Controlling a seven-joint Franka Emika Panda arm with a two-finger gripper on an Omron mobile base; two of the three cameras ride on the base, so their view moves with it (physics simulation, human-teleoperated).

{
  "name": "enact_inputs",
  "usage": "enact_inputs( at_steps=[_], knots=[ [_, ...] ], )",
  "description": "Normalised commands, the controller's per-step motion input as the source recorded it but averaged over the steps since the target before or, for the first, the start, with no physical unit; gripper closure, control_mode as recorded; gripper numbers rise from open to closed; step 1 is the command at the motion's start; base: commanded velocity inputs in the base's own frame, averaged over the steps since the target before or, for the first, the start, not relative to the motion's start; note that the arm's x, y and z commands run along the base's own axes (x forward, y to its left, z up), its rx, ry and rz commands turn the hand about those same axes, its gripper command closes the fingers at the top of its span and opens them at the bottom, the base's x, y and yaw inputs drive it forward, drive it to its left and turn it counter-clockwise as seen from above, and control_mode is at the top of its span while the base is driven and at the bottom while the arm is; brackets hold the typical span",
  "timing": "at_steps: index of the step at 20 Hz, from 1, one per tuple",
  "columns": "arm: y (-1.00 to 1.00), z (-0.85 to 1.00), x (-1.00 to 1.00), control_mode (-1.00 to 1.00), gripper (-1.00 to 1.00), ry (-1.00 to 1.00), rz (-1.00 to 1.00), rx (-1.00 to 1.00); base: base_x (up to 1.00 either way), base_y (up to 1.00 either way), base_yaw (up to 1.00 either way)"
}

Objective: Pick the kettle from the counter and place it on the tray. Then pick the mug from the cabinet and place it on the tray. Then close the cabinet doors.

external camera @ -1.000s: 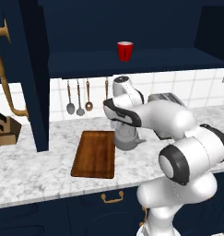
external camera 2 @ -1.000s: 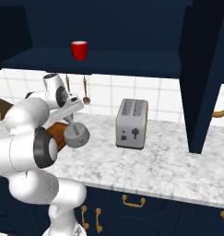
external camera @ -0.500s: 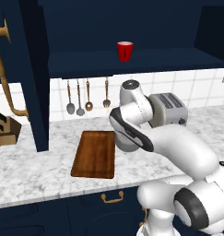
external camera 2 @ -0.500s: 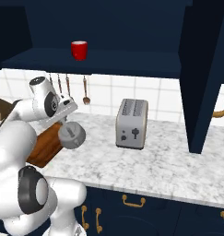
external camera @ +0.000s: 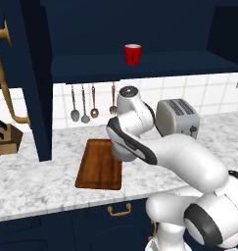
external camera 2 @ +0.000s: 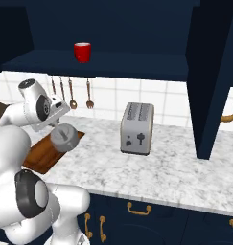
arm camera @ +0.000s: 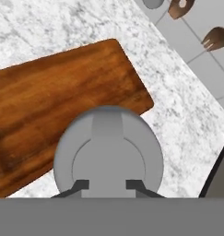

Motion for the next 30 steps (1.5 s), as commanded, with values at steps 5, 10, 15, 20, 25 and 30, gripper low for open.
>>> enact_inputs(
  at_steps=[5, 10, 15, 20, 25, 30],
  knots=[
    [0.65, -0.16, 0.31, -1.0, 1.0, 0.0, 0.0, 0.0, 0.0, 0.0, 0.0],
    [0.65, -0.32, 0.49, -1.0, 1.0, -0.03, -0.01, 0.0, 0.0, 0.0, 0.0],
    [0.32, -0.27, 0.4, -1.0, 1.0, -0.02, -0.02, 0.0, 0.0, 0.0, 0.0],
    [0.0, -0.09, 0.15, -1.0, 1.0, 0.0, -0.02, 0.0, 0.0, 0.0, 0.0],
    [0.0, -0.13, 0.17, -1.0, 1.0, 0.0, -0.01, 0.0, 0.0, 0.0, 0.0],
    [0.0, -0.18, 0.06, -1.0, 1.0, 0.0, 0.0, 0.0, 0.0, 0.0, 0.0]
  ],
)
